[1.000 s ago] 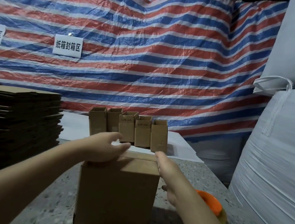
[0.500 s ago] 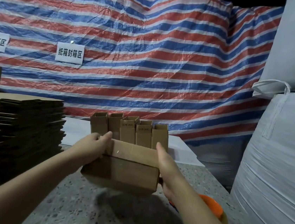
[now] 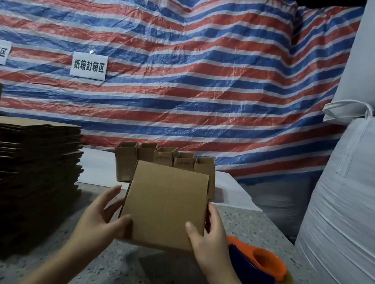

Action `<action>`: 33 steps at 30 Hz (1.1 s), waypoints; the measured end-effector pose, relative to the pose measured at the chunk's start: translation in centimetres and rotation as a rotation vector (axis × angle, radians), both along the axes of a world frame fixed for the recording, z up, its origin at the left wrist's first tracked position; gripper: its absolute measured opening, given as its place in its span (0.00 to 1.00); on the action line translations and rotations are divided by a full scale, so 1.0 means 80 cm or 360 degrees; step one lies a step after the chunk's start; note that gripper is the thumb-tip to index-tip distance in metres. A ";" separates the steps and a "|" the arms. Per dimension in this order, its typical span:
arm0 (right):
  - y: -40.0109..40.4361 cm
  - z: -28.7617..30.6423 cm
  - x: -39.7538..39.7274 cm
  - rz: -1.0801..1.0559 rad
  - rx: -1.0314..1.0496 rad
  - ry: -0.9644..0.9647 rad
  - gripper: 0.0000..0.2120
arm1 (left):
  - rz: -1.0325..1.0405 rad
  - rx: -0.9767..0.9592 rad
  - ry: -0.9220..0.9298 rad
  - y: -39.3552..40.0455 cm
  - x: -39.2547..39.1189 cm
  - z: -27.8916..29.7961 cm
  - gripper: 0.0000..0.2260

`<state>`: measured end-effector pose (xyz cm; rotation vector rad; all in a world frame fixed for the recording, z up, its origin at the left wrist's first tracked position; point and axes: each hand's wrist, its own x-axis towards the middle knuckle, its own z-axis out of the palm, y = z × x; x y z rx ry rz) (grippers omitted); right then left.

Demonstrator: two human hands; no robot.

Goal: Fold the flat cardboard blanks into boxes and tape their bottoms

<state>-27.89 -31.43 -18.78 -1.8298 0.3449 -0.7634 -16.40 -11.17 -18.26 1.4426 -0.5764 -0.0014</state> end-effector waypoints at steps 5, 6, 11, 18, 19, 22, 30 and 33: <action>0.008 -0.041 -0.007 -0.0048 -0.0032 0.0232 0.40 | 0.0038 0.0258 -0.0091 0.002 -0.003 -0.038 0.32; 0.010 -0.048 -0.009 -0.0052 -0.0024 0.0277 0.40 | 0.0069 0.0306 -0.0133 0.002 -0.004 -0.046 0.30; 0.012 -0.059 -0.008 -0.0141 -0.0063 0.0378 0.40 | 0.0221 0.0371 -0.0262 0.000 -0.002 -0.057 0.24; 0.002 -0.050 0.005 -0.0135 -0.0044 0.0377 0.43 | 0.0059 0.0506 -0.0106 -0.007 0.019 -0.047 0.50; 0.000 -0.047 0.008 -0.0116 -0.0044 0.0388 0.42 | -0.0021 0.0492 -0.0050 -0.008 0.026 -0.045 0.53; -0.003 -0.041 0.015 -0.0057 -0.0092 0.0450 0.34 | -0.0275 0.0455 0.0118 -0.007 0.052 -0.041 0.55; -0.024 -0.024 0.027 0.0023 -0.0127 0.0585 0.33 | -0.0814 0.0534 0.0215 -0.006 0.093 -0.015 0.41; -0.041 -0.008 0.040 0.0039 -0.0140 0.0576 0.30 | -0.0748 0.0530 0.0124 -0.021 0.103 -0.009 0.45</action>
